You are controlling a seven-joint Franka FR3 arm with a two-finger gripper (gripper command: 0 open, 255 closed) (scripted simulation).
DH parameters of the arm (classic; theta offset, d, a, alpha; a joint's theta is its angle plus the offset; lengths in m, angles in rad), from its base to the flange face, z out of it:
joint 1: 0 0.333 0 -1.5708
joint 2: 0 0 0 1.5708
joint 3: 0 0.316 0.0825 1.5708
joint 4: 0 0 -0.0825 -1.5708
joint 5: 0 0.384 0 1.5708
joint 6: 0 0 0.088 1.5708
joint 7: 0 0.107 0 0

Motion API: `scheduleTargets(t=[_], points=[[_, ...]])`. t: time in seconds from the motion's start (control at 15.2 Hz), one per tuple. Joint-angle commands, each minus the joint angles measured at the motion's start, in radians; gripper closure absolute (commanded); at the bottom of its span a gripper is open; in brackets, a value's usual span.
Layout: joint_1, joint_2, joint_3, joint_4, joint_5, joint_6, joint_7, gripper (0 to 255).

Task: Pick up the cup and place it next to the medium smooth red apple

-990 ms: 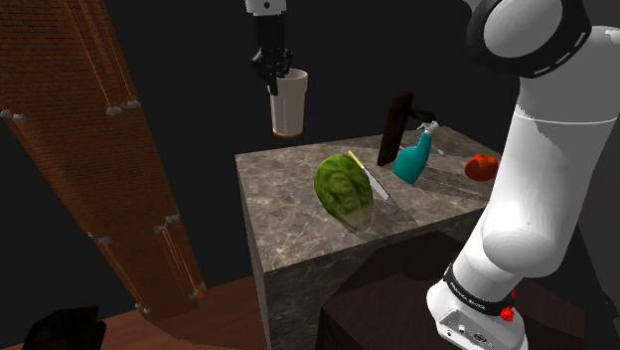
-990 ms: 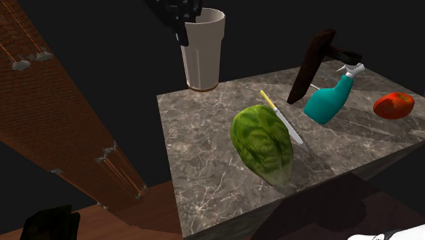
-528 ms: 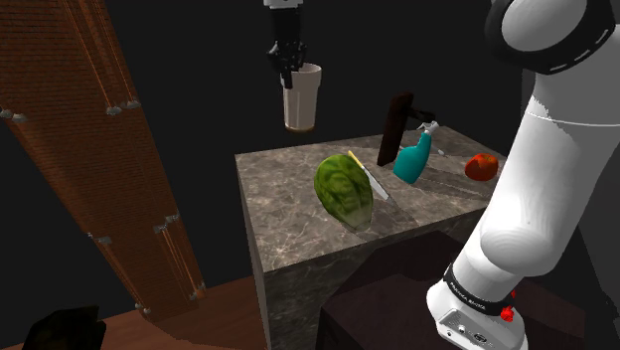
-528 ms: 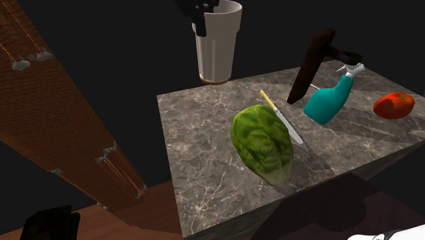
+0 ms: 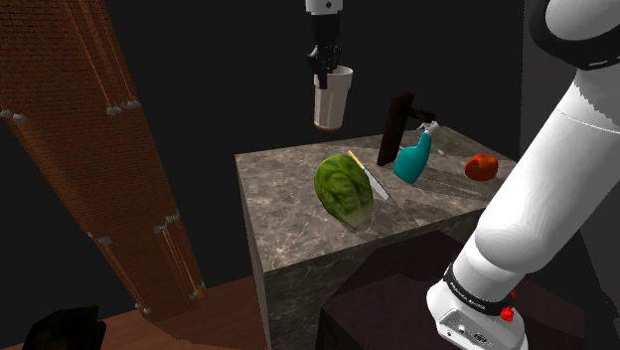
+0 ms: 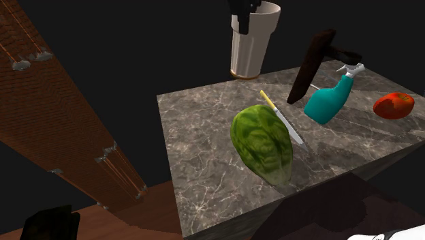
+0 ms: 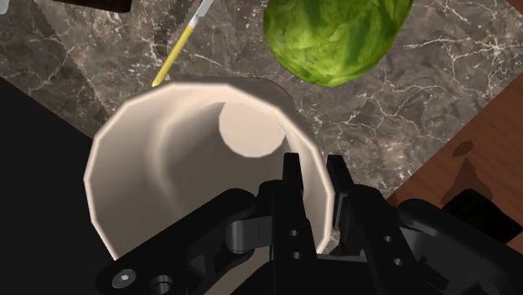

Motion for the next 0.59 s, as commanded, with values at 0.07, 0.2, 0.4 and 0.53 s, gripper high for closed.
scheduleTargets(t=[0.07, 0.2, 0.4, 0.53], points=[[-0.036, -0.049, -0.039, -0.066, -0.004, 0.024, -0.075, 255], [-0.057, -0.073, -0.065, -0.101, -0.009, 0.037, -0.121, 255], [-0.089, -0.103, -0.104, -0.143, -0.018, 0.055, -0.190, 255], [-0.110, -0.118, -0.131, -0.165, -0.025, 0.067, -0.236, 255]])
